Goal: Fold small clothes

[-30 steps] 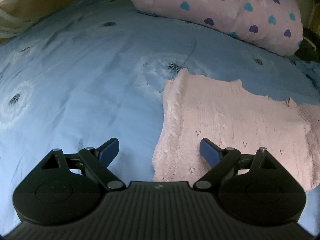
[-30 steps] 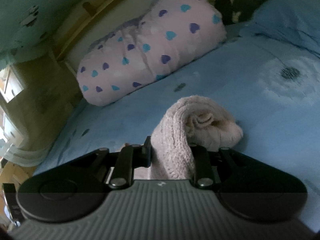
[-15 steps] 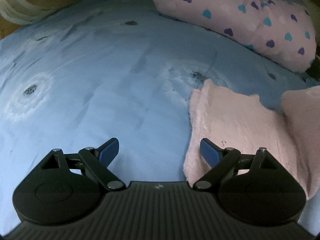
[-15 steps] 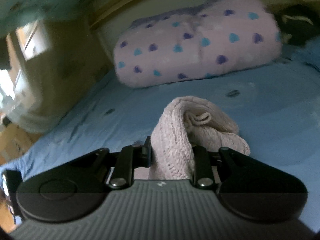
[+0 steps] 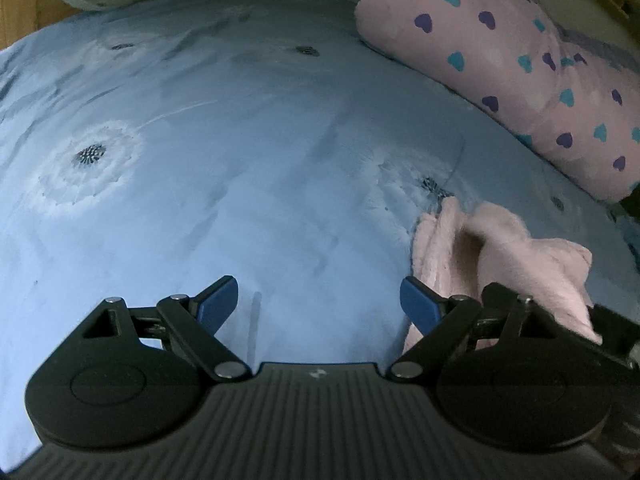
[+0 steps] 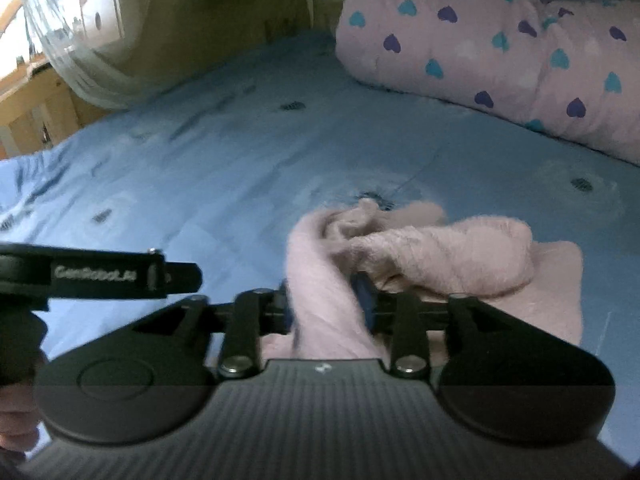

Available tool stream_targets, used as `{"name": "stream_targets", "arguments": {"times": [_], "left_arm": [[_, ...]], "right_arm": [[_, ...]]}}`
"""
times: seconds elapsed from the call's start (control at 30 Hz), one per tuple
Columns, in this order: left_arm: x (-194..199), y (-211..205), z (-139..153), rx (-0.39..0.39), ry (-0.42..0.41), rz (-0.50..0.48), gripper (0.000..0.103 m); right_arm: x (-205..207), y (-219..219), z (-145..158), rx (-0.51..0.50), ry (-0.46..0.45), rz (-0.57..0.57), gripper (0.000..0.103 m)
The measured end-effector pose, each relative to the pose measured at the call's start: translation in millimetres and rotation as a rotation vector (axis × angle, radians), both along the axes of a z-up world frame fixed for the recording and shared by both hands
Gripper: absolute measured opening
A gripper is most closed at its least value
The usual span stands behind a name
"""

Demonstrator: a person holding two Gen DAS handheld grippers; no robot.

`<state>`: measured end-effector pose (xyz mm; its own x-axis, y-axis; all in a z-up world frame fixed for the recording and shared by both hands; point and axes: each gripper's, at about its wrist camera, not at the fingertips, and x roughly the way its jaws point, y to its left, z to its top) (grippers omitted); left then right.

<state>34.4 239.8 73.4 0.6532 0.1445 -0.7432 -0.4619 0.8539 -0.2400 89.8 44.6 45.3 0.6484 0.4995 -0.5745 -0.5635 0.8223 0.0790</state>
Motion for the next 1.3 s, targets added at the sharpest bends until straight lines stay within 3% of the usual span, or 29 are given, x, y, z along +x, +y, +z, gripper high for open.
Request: {"name": "stream_targets", "arguments": {"times": [0.17, 0.33, 0.47, 0.57, 0.67, 0.8, 0.9, 0.93, 1.0, 1.03, 1.07, 1.1, 1.3], "left_arm": [[-4, -3, 6, -0.012, -0.040, -0.024, 0.091], [-7, -17, 13, -0.033, -0.098, -0.086, 0.091], [-9, -32, 17, -0.073, -0.149, -0.154, 0.091], [-10, -45, 22, -0.070, -0.187, -0.207, 0.091], [-12, -55, 26, -0.063, -0.222, -0.250, 0.091], [-7, -65, 18, -0.100, -0.193, -0.293, 0.091], [0, -72, 7, -0.075, -0.134, -0.301, 0.090], [2, -73, 3, -0.063, -0.113, -0.299, 0.088], [5, -76, -4, -0.050, -0.080, -0.303, 0.061], [6, -77, -7, -0.052, -0.063, -0.311, 0.041], [8, -75, -10, -0.074, -0.056, -0.321, 0.031], [8, -73, -12, -0.095, -0.058, -0.326, 0.028], [-4, -66, -3, -0.042, -0.103, -0.309, 0.024]], "right_arm": [[-22, -18, 11, 0.095, -0.002, 0.060, 0.045], [-30, -47, 17, 0.157, -0.023, 0.039, 0.045], [-10, -71, 18, 0.181, 0.003, -0.087, 0.045], [12, -93, 15, 0.266, 0.081, -0.237, 0.048], [30, -108, 8, 0.358, 0.160, -0.303, 0.054], [46, -110, -4, 0.379, 0.229, -0.350, 0.056], [57, -103, -8, 0.380, 0.250, -0.345, 0.056], [61, -99, -9, 0.371, 0.255, -0.340, 0.056], [70, -90, -12, 0.358, 0.267, -0.337, 0.056], [75, -86, -13, 0.356, 0.274, -0.325, 0.052], [80, -81, -15, 0.357, 0.284, -0.300, 0.042], [83, -77, -16, 0.356, 0.289, -0.270, 0.011], [87, -41, 6, 0.369, 0.209, -0.112, 0.010]]}}
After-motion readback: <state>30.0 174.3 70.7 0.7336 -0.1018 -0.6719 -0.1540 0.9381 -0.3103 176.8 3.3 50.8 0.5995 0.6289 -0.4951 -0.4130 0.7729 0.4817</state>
